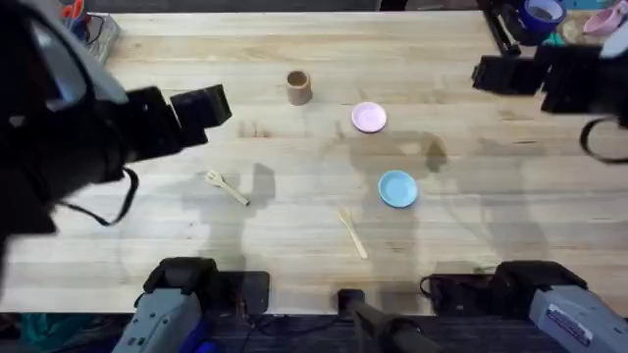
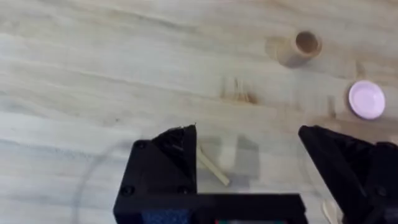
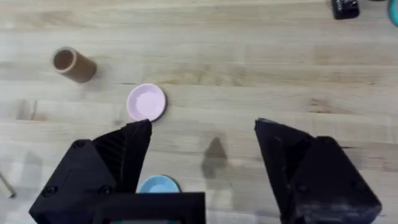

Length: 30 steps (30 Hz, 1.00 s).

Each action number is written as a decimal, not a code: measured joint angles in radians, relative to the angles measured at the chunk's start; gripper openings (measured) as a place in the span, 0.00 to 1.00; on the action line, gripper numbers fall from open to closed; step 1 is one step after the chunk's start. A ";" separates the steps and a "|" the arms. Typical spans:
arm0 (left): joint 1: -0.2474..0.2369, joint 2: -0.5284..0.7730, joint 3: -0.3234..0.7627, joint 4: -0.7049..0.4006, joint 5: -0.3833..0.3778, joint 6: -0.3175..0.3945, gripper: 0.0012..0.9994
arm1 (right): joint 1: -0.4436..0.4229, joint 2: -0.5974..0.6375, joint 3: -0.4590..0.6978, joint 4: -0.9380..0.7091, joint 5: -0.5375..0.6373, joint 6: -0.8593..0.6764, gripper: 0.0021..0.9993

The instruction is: Pick up a utensil and set it on the pink plate, then put the other utensil in the container.

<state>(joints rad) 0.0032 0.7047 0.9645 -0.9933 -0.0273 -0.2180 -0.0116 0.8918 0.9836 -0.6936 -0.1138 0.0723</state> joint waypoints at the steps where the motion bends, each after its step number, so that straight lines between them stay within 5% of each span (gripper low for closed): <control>1: 0.000 0.042 0.042 -0.045 0.008 0.000 0.99 | 0.000 0.027 0.036 -0.023 -0.011 0.000 1.00; 11: 0.000 0.316 0.262 -0.283 0.061 0.000 0.99 | 0.000 0.156 0.211 -0.173 -0.064 0.003 1.00; 20: 0.000 0.351 0.281 -0.271 0.094 0.000 0.99 | 0.000 0.157 0.213 -0.176 -0.066 0.003 1.00; 30: 0.000 0.352 0.281 -0.274 0.236 -0.027 0.99 | 0.000 0.157 0.213 -0.166 -0.066 0.003 1.00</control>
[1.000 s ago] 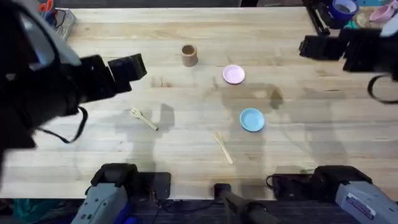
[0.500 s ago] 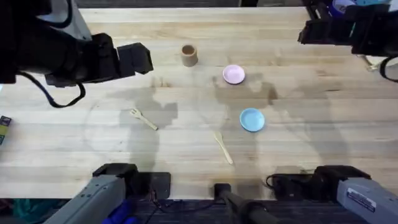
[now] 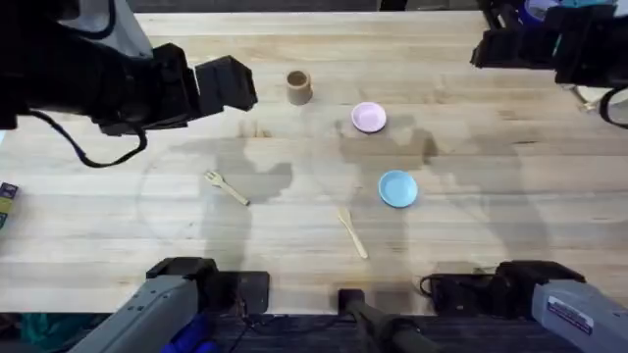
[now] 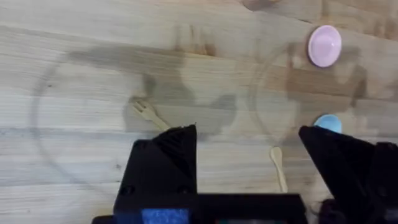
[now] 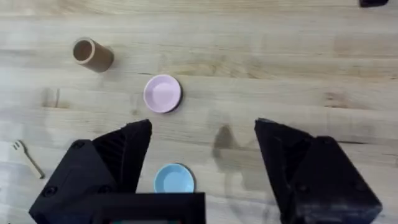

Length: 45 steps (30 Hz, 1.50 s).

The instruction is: Pick up a utensil and set it on the pink plate, then put the other utensil in the container.

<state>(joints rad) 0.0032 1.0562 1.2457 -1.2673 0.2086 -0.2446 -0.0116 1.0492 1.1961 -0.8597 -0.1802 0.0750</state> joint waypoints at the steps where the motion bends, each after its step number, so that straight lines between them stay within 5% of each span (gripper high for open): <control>1: 0.000 0.002 0.000 -0.002 0.013 -0.004 0.99 | 0.000 0.000 0.000 0.000 0.000 0.000 1.00; 5: 0.000 0.021 0.001 -0.008 0.031 -0.080 1.00 | 0.000 0.000 0.000 0.000 0.000 0.000 1.00; 14: -0.008 0.068 0.001 -0.092 -0.061 -0.437 0.99 | 0.000 0.000 0.000 0.001 0.000 -0.006 1.00; 22: -0.040 0.071 -0.049 -0.096 -0.148 -0.583 0.99 | 0.000 0.000 0.000 0.002 0.000 -0.036 1.00; 30: -0.040 0.072 -0.259 0.040 -0.169 -0.644 0.99 | 0.000 0.000 0.000 0.002 0.000 -0.042 1.00; 45: -0.040 0.102 -0.450 0.201 -0.176 -0.673 0.99 | 0.000 0.000 0.000 0.003 0.000 -0.046 1.00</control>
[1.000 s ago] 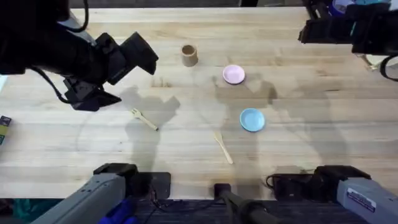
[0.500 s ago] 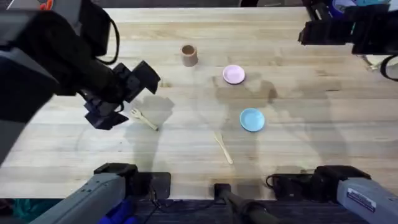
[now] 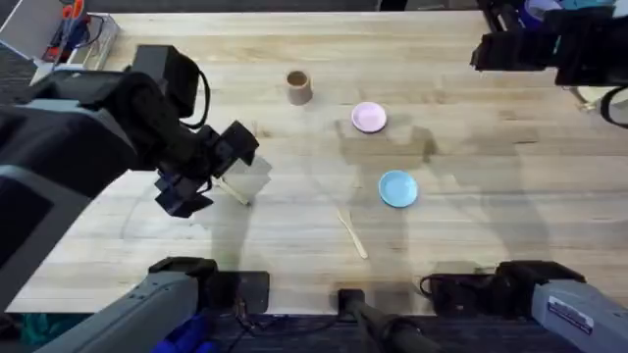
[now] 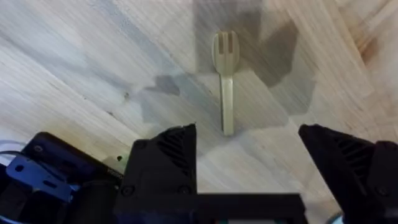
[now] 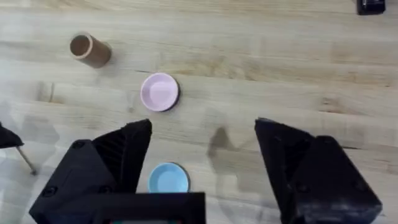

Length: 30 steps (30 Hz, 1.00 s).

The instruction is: Pick up a utensil and set it on the pink plate, then put the other utensil in the container.

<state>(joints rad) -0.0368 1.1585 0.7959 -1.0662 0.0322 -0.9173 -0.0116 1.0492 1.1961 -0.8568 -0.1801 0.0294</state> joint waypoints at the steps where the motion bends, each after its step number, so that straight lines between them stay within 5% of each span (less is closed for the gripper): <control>1: 0.000 0.004 -0.008 0.008 0.000 0.000 0.99 | 0.000 0.000 0.000 0.001 0.000 0.000 1.00; 26: 0.000 0.208 -0.048 0.141 -0.007 -0.011 0.97 | 0.000 0.000 0.000 0.003 0.000 0.000 1.00; 30: 0.000 0.192 -0.065 0.152 -0.018 -0.010 0.88 | 0.000 0.000 0.000 0.003 0.000 0.000 1.00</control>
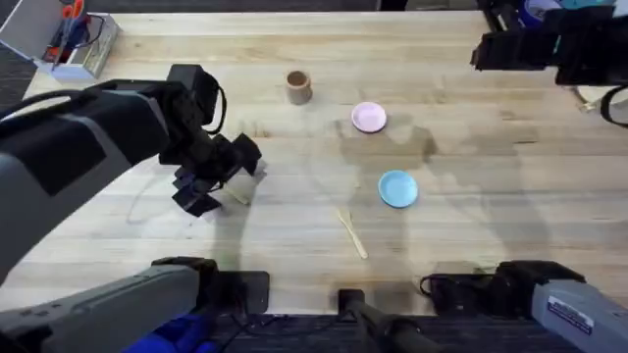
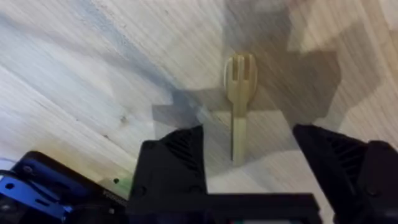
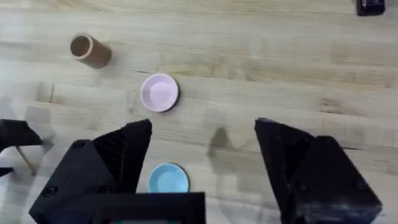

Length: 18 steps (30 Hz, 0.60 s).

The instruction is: Pick up a utensil and set it on the pink plate, then put the other utensil in the container.

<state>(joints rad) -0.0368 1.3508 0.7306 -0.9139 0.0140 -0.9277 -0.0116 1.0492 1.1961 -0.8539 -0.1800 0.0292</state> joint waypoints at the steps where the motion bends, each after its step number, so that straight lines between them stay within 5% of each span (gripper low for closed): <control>1: 0.000 -0.007 -0.006 0.003 -0.003 0.000 0.86 | 0.000 0.000 0.000 0.000 0.000 0.000 1.00; 11: 0.000 -0.023 -0.019 0.012 -0.009 -0.008 0.67 | 0.000 0.000 0.000 0.000 0.000 0.000 1.00; 18: 0.000 -0.023 -0.019 0.021 0.002 -0.012 0.33 | 0.000 0.000 0.000 0.000 0.000 0.000 1.00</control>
<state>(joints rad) -0.0368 1.3273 0.7113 -0.8932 0.0160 -0.9394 -0.0116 1.0491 1.1961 -0.8538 -0.1799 0.0292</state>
